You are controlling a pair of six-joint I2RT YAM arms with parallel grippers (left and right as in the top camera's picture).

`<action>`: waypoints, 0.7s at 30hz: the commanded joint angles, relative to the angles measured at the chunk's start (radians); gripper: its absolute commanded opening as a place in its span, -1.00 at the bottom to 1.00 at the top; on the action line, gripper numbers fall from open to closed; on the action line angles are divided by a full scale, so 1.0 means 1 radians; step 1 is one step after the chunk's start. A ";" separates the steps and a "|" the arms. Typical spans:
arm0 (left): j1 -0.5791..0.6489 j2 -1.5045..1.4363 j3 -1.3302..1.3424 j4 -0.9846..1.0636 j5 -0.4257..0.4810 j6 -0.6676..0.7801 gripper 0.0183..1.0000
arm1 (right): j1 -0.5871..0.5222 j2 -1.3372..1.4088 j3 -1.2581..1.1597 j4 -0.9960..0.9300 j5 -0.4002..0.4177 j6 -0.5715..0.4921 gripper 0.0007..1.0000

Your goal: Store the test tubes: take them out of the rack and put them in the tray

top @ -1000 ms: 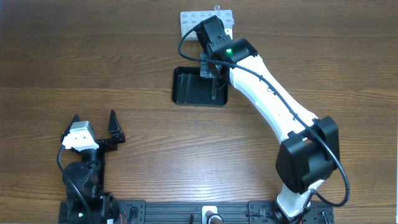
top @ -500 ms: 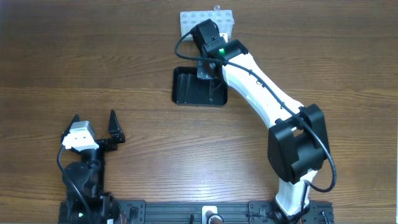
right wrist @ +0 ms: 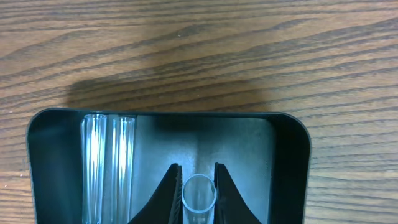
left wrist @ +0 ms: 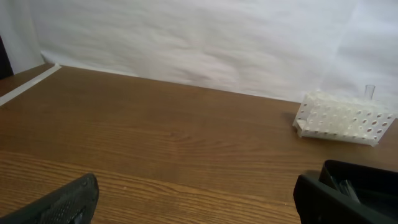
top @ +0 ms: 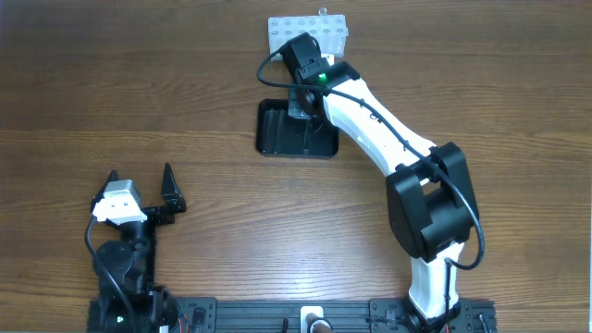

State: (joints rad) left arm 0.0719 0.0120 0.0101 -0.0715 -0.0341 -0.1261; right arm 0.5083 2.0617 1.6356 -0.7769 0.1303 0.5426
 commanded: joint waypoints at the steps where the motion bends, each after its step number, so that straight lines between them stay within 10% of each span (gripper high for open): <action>1: -0.005 -0.005 -0.004 0.000 -0.008 0.014 1.00 | -0.006 0.040 0.012 0.008 -0.006 0.011 -0.89; 19: -0.005 -0.005 -0.004 0.000 -0.008 0.014 0.99 | -0.019 0.135 0.012 0.051 -0.005 0.010 -0.87; 21: -0.005 -0.005 -0.004 0.000 -0.008 0.014 0.99 | -0.019 0.141 0.012 0.064 -0.006 0.010 -0.56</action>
State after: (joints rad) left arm 0.0719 0.0120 0.0101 -0.0715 -0.0341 -0.1265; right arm 0.4969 2.1754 1.6356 -0.7242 0.1284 0.5472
